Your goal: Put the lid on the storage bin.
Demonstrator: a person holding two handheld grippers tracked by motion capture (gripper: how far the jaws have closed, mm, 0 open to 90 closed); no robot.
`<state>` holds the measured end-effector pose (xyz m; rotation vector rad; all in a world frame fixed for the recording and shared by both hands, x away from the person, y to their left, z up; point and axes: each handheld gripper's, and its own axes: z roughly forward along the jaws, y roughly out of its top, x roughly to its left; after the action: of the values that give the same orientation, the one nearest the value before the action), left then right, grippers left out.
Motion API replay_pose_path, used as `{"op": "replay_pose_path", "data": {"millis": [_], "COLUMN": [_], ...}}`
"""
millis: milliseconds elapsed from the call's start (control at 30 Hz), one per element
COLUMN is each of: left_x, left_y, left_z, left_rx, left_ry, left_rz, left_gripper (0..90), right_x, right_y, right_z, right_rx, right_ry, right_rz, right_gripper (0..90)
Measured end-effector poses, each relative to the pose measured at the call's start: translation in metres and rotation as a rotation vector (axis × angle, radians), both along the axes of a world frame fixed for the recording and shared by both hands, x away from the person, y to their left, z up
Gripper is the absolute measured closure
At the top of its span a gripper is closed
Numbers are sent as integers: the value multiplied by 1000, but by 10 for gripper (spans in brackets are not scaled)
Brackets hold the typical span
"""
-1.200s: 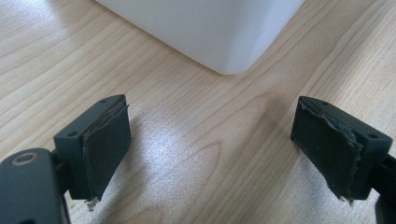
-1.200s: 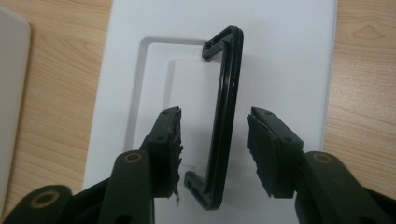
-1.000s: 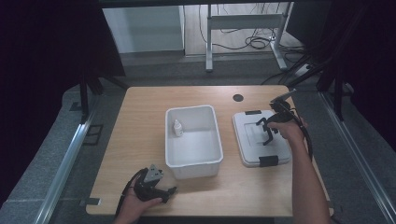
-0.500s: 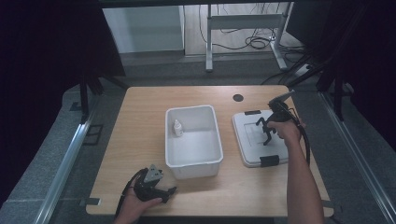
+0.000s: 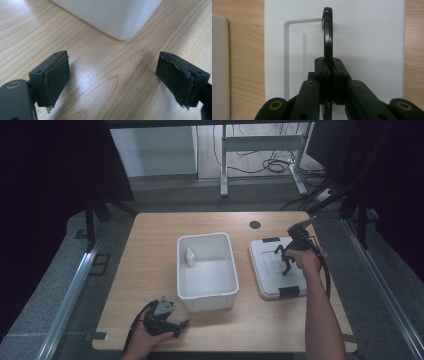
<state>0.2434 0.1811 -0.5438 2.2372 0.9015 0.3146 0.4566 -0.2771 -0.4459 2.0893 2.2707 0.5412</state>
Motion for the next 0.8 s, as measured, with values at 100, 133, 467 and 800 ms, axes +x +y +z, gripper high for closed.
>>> {"op": "replay_pose_path", "data": {"millis": [100,133,467,800], "left_x": [0,0,0,0], "left_y": [0,0,0,-1], "left_z": [0,0,0,0], "left_rx": [0,0,1,-1], "left_ry": [0,0,0,0], "left_rz": [0,0,0,4], "left_gripper": [119,120,120,119], "right_x": [-4,-4,-20,-35], "right_y": [2,2,3,6], "right_z": [6,6,29,53], "right_rx": [12,12,33,33], "right_ry": [-7,-7,-40,-53], "right_rz": [-8,-8,-41,-54], "right_gripper": [856,856,855,856]}}
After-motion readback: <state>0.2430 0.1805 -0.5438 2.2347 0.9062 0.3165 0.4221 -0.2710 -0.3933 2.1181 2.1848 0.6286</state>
